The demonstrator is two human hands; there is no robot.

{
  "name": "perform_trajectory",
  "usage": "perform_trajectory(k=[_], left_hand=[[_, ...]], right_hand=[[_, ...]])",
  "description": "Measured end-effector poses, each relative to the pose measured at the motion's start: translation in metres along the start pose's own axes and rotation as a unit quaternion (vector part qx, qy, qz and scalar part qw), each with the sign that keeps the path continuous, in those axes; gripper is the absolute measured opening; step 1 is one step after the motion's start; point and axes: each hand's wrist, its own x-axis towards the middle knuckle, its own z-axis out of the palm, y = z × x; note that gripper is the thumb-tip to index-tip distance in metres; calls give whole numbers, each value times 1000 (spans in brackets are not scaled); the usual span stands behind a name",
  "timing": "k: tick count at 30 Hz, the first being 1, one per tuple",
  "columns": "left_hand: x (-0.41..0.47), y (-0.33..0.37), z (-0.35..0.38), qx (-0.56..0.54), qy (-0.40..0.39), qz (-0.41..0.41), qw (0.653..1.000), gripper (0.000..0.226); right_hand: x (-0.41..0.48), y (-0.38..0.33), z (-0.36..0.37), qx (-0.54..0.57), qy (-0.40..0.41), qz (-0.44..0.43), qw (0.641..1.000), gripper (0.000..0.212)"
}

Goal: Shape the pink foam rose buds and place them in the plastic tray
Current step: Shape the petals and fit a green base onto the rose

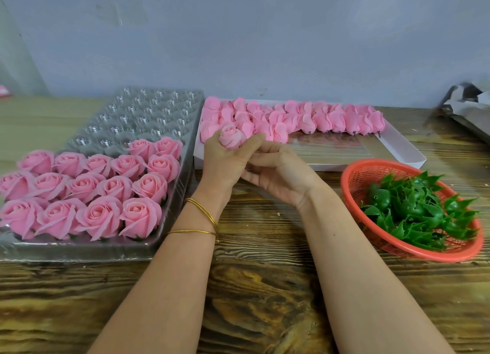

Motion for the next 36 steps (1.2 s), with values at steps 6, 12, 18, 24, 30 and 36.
perform_trajectory(k=[6, 12, 18, 24, 30, 36], left_hand=[[-3, 2, -1, 5, -30, 9, 1000, 15], [-3, 6, -3, 26, -72, 0, 997, 20], [-4, 6, -4, 59, -81, -4, 995, 17], [-3, 6, -1, 53, -64, -1, 997, 29], [-1, 2, -1, 60, -41, 15, 997, 27], [3, 0, -3, 51, -37, 51, 997, 31]], right_hand=[[0, 3, 1, 44, -22, -1, 999, 28], [0, 5, 0, 71, -29, 2, 997, 29], [1, 6, -2, 69, -27, 5, 997, 31], [1, 7, 0, 76, -27, -4, 997, 33], [0, 5, 2, 60, -25, -11, 998, 34], [1, 6, 4, 51, -16, -27, 998, 33]])
